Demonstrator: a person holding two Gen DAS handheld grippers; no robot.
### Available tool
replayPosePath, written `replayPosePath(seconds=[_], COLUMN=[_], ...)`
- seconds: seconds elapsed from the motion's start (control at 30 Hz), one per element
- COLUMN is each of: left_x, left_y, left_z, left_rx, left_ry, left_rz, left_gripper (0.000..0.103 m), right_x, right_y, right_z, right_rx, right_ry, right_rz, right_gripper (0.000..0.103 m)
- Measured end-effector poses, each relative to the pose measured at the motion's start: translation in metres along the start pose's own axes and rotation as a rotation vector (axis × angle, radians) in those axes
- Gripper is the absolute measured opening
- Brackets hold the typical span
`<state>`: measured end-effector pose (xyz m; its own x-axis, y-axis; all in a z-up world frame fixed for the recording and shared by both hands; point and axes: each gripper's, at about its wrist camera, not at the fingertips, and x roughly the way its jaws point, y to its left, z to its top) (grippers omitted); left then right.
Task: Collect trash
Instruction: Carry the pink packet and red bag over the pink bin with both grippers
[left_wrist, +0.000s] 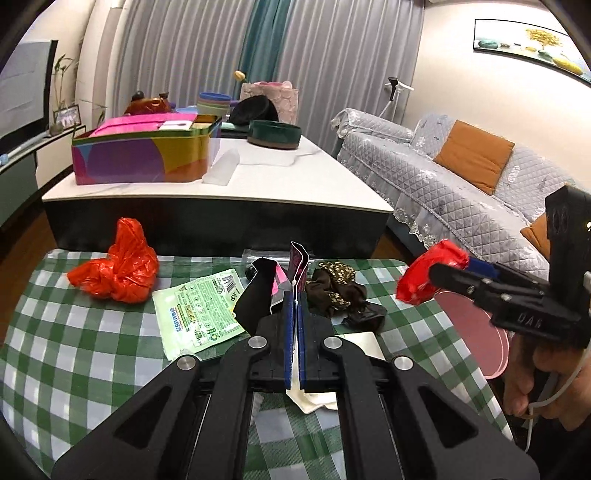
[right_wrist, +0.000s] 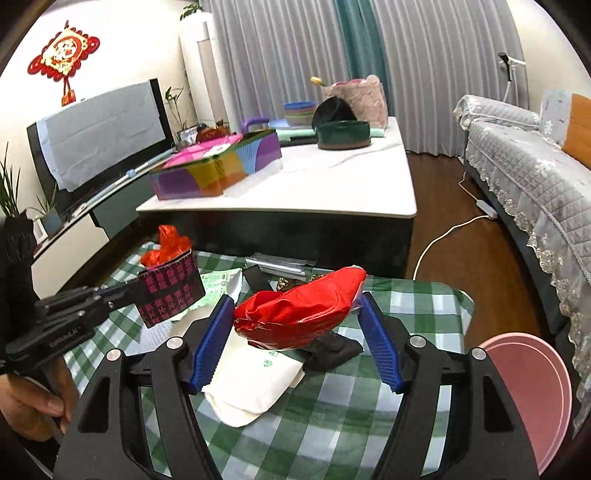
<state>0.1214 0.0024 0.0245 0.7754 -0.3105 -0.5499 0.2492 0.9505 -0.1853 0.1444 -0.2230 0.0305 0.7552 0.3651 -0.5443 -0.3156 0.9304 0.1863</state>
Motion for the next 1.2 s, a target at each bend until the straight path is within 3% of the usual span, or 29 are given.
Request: replayPosePath(seconds=[0.57,1.2], left_x=[-0.037,-0.015], left_y=[-0.034,-0.08], left_z=[-0.009,-0.022], left_rx=[0.066,0.138], left_ry=[-0.043,-0.013], left_rz=[-0.02,-0.069], left_gripper=[0.002,0.002], right_x=[-0.095,-0.099], right_y=[-0.023,-0.072], right_z=[0.008,-0.016], right_rx=[0.008,0.064], right_ry=[-0.101,-0.125], right_rz=[-0.052,-0.149], right_gripper=[0.068,0.068])
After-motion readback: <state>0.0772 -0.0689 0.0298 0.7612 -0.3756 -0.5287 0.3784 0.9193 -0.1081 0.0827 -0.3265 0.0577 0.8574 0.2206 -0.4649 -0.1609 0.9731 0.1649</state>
